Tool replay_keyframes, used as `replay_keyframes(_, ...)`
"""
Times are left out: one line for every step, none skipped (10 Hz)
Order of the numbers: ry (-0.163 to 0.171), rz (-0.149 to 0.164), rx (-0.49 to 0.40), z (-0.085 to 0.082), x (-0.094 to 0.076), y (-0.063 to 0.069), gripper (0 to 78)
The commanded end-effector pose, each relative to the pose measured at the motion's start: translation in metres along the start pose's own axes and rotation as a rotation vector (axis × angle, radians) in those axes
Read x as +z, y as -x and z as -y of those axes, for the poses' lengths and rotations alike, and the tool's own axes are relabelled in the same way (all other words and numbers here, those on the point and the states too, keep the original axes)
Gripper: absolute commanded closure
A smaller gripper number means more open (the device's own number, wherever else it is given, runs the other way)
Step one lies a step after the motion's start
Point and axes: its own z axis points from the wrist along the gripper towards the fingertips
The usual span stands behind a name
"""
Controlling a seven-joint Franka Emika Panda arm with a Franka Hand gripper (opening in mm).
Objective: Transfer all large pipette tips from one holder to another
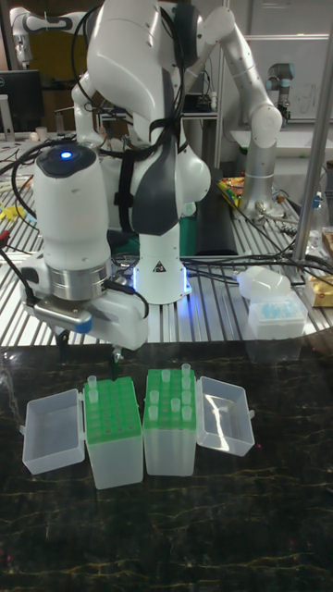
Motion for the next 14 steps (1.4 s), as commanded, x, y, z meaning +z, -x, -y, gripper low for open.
replay_keyframes(0.014, -0.006, -0.191, 0.0, -0.002, 0.0, 0.1)
replay_keyframes(0.013, -0.006, -0.187, -0.001, -0.002, 0.0, 0.1)
replay_keyframes(0.006, -0.014, -0.134, -0.01, -0.007, -0.008, 0.1)
replay_keyframes(0.003, -0.026, -0.113, -0.016, -0.01, -0.014, 0.1)
replay_keyframes(0.0, -0.03, -0.098, -0.021, -0.011, -0.018, 0.1)
replay_keyframes(0.001, -0.031, -0.085, -0.026, -0.011, -0.021, 0.1)
replay_keyframes(0.003, -0.037, -0.07, -0.031, -0.011, -0.024, 0.1)
replay_keyframes(0.002, -0.037, -0.055, -0.036, -0.011, -0.028, 0.1)
replay_keyframes(0.002, -0.037, -0.04, -0.041, -0.01, -0.032, 0.1)
replay_keyframes(0.002, -0.037, -0.037, -0.043, -0.009, -0.033, 0.1)
replay_keyframes(0.004, -0.03, -0.036, -0.05, -0.005, -0.037, 0.1)
replay_keyframes(0.009, -0.022, -0.058, -0.055, -0.001, -0.038, 0.1)
replay_keyframes(0.012, -0.023, -0.043, -0.06, 0.002, -0.038, 0.1)
replay_keyframes(0.012, -0.026, 0.004, -0.064, 0.005, -0.04, 0.1)
